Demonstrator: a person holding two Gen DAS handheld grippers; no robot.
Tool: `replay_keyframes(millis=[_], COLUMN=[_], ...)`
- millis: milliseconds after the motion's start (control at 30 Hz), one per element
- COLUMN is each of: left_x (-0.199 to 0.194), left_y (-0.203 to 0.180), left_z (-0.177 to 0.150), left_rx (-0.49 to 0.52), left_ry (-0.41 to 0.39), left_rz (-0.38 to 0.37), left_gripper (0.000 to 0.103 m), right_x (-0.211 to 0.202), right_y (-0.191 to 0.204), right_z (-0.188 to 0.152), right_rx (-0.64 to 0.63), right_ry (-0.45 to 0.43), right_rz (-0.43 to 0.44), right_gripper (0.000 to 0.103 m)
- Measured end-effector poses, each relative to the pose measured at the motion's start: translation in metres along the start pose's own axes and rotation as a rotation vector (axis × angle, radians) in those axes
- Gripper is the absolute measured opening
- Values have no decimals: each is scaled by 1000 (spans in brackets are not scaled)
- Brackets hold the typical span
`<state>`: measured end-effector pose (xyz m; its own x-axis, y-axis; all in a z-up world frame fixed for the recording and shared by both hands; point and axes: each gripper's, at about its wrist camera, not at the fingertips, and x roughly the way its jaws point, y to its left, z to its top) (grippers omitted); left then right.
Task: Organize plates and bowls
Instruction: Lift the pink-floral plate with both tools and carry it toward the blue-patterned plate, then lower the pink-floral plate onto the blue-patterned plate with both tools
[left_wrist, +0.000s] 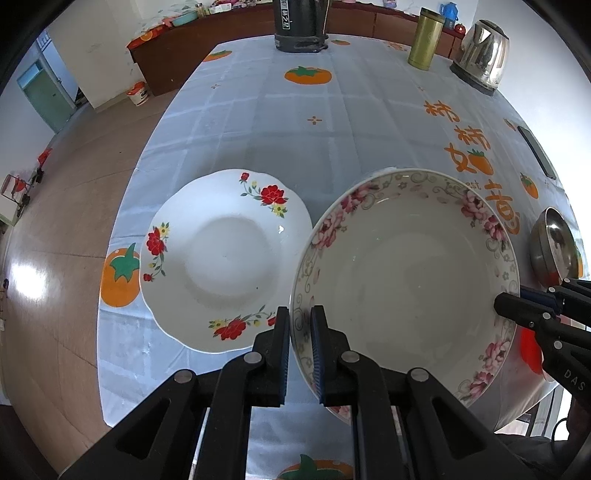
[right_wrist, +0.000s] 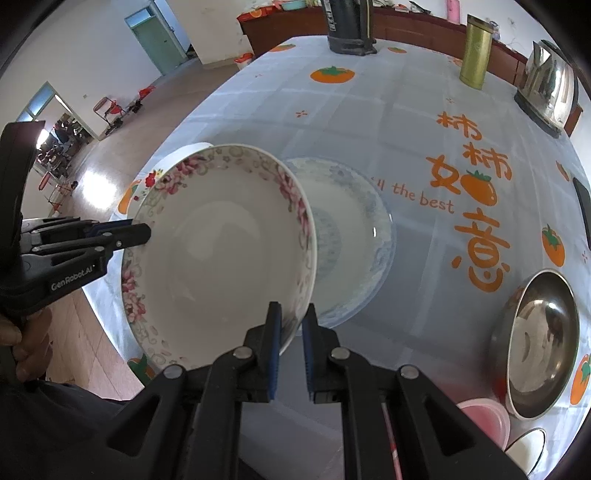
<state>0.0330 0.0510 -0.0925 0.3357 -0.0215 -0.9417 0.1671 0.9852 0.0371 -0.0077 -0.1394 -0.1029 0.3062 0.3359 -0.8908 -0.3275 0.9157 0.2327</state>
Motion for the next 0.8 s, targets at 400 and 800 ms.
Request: replay_keyframes(millis=[400,800], left_x=[9,16], left_y=[-5,-9], left_z=[9,16], left_rx=[13,22], left_ry=[16,30], left_rz=[-8,-12], left_gripper=[12,12], right_x=[6,12], right_y=[-9,-16], right_z=[5,10], right_rx=[18,32], right_ry=[12,19], right_rz=[-9,-15], right_gripper=[11,11])
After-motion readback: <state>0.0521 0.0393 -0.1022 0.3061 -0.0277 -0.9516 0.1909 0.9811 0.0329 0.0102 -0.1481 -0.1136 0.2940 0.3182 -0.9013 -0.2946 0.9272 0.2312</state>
